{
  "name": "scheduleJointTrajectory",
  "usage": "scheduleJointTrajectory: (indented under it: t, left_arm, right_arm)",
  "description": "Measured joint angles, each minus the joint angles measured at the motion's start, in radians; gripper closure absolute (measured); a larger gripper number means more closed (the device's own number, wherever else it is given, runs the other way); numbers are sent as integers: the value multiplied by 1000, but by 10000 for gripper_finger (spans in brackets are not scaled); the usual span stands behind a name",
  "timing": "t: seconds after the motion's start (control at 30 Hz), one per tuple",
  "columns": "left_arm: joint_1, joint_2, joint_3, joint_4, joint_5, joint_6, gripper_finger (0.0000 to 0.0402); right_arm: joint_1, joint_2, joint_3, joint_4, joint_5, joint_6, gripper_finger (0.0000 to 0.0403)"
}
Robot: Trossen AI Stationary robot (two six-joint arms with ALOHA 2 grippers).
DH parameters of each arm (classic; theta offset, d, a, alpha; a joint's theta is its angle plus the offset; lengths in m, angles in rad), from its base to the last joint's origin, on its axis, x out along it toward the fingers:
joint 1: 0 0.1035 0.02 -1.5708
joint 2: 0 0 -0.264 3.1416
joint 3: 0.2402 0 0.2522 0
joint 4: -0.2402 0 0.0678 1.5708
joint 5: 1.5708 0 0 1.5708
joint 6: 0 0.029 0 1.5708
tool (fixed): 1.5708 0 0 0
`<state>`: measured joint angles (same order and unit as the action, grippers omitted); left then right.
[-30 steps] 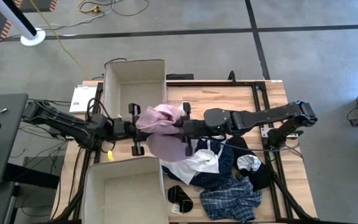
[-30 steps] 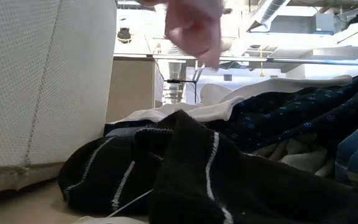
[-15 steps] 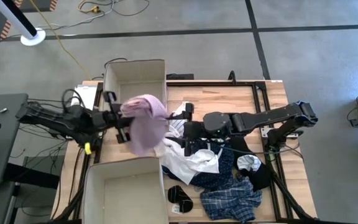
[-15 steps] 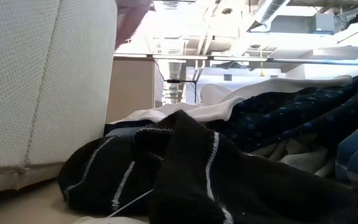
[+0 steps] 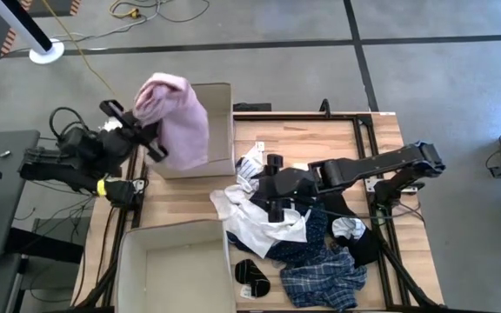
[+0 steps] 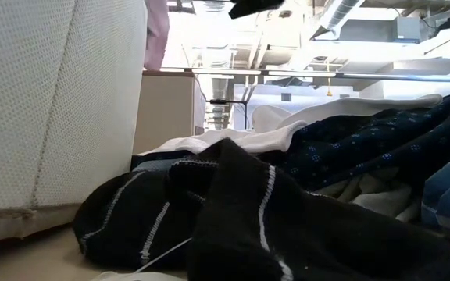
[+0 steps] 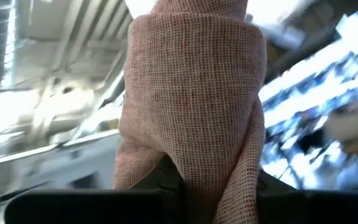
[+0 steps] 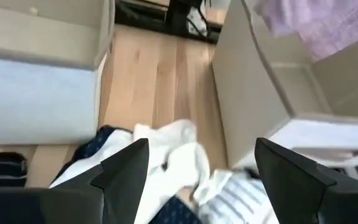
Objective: Sort clothes
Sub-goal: Put the pink trousers into the top light brown laundry organizer
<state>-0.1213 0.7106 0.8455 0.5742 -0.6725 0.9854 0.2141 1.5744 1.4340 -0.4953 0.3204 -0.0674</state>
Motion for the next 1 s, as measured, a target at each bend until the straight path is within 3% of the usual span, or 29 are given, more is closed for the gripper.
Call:
scheduleJointTrajectory:
  t: [0.27, 0.6, 0.8, 1.0]
  left_arm:
    - [168, 43, -1, -189, -114, -16, 350]
    - [436, 48, -2, -545, -114, -304, 350]
    - [555, 79, -3, -862, 48, -564, 315]
    - [612, 117, -3, -1021, 207, -740, 261]
  right_arm:
    - [51, -1, 1, -113, 0, 91, 98]
    - [153, -1, 1, -193, 3, 178, 99]
    - [210, -1, 1, -224, 47, 225, 99]
    - [250, -1, 1, -271, 117, 269, 99]
